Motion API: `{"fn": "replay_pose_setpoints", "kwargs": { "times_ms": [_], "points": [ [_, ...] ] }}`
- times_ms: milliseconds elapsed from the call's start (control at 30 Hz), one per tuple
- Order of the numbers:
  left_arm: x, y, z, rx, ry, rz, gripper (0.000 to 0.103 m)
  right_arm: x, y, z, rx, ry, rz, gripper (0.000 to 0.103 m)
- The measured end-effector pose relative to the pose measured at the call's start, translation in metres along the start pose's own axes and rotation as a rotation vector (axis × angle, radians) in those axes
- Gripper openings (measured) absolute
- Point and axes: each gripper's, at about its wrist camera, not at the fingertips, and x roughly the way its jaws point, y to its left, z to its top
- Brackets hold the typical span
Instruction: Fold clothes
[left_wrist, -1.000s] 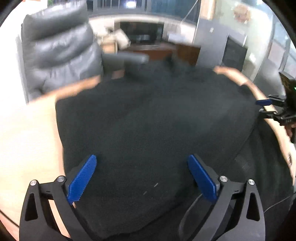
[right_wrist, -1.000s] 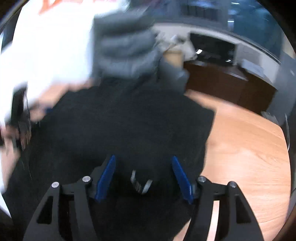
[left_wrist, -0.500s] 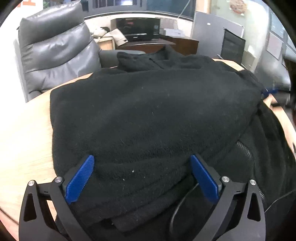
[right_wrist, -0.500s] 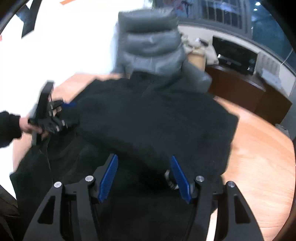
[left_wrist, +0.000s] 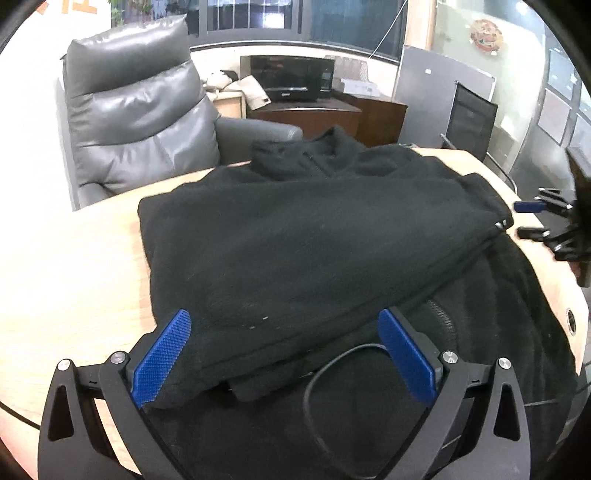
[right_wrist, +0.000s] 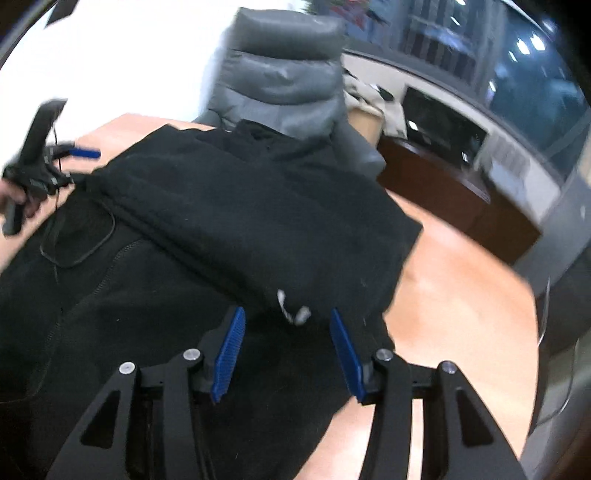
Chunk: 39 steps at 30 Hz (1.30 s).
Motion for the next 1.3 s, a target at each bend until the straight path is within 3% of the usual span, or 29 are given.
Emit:
{"fn": "replay_pose_setpoints", "kwargs": {
  "times_ms": [167, 267, 333, 433, 600, 800, 1033, 1067, 1133, 1200, 1300],
  "points": [
    [0.001, -0.009, 0.001, -0.005, -0.004, -0.008, 0.103, 0.019, 0.018, 0.005, -0.117, 0.019, -0.056, 0.048],
    [-0.002, -0.01, -0.005, 0.005, 0.004, -0.002, 0.103, 0.017, 0.02, 0.004, -0.116, 0.014, -0.024, 0.048],
    [-0.009, -0.006, -0.013, -0.006, 0.025, 0.016, 0.103, 0.013, 0.02, 0.004, -0.083, 0.006, 0.048, 0.048],
    [-0.031, 0.006, -0.03, -0.045, 0.075, 0.051, 0.103, 0.015, 0.025, -0.01, -0.011, 0.075, 0.171, 0.048],
    [-0.106, 0.047, -0.065, -0.135, 0.187, 0.149, 0.103, -0.026, 0.009, -0.061, 0.206, 0.219, 0.215, 0.048],
    [-0.17, 0.093, -0.098, -0.259, 0.269, 0.241, 0.103, -0.114, -0.052, -0.111, 0.449, 0.288, -0.003, 0.048],
    [-0.227, 0.15, -0.138, -0.385, 0.346, 0.338, 0.102, -0.22, -0.088, -0.17, 0.564, 0.302, -0.176, 0.048],
    [-0.231, 0.152, -0.144, -0.396, 0.36, 0.35, 0.102, -0.235, -0.093, -0.178, 0.581, 0.304, -0.199, 0.049],
    [-0.235, 0.149, -0.153, -0.427, 0.375, 0.338, 0.102, -0.265, -0.103, -0.195, 0.617, 0.303, -0.237, 0.064],
    [-0.232, 0.136, -0.158, -0.448, 0.371, 0.287, 0.102, -0.268, -0.098, -0.2, 0.656, 0.27, -0.164, 0.07],
    [-0.214, 0.098, -0.165, -0.461, 0.366, 0.172, 0.103, -0.246, -0.078, -0.202, 0.667, 0.243, 0.024, 0.074]
  ]
}}
